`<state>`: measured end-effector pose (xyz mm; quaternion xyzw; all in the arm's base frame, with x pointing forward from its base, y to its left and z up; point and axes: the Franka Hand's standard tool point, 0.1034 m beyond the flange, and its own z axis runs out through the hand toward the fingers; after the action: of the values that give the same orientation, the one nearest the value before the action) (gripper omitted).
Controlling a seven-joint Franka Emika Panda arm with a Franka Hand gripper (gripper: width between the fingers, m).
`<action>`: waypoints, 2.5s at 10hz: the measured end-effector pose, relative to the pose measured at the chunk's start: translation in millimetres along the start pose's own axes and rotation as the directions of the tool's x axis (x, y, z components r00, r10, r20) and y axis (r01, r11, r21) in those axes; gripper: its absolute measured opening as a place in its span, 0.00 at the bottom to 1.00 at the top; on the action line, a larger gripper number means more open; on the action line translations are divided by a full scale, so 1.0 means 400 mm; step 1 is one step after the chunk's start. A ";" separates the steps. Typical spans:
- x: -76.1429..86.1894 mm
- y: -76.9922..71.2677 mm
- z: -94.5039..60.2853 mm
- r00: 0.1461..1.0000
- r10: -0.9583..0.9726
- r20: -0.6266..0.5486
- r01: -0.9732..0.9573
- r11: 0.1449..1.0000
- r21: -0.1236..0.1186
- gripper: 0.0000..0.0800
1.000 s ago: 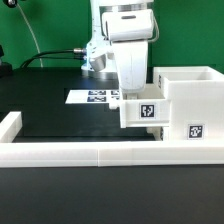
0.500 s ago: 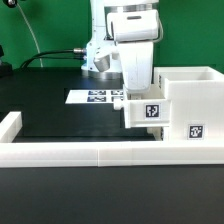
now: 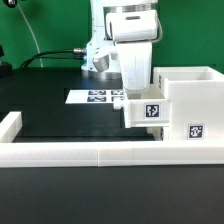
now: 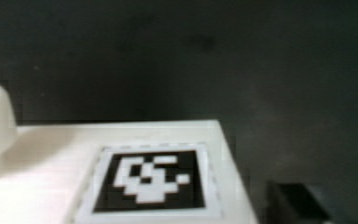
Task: Assemble drawer
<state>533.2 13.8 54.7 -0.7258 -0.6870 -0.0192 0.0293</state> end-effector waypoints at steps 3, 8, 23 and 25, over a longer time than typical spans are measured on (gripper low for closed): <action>-0.005 -0.007 -0.042 1.000 -0.004 0.010 0.004 1.000 -0.005 0.77; -0.056 -0.009 -0.099 1.000 0.003 0.030 -0.003 1.000 0.011 0.81; -0.085 0.036 -0.016 0.975 0.125 -0.181 -0.112 0.990 0.085 0.81; -0.051 0.031 -0.008 0.968 0.183 -0.172 -0.171 0.982 0.087 0.81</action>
Offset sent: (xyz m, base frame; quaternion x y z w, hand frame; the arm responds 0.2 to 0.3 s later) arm -0.0108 -0.0198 0.0379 0.0317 -0.0366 -0.0315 0.9983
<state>544.4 -7.3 56.3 -0.7780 -0.6143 -0.0573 0.1186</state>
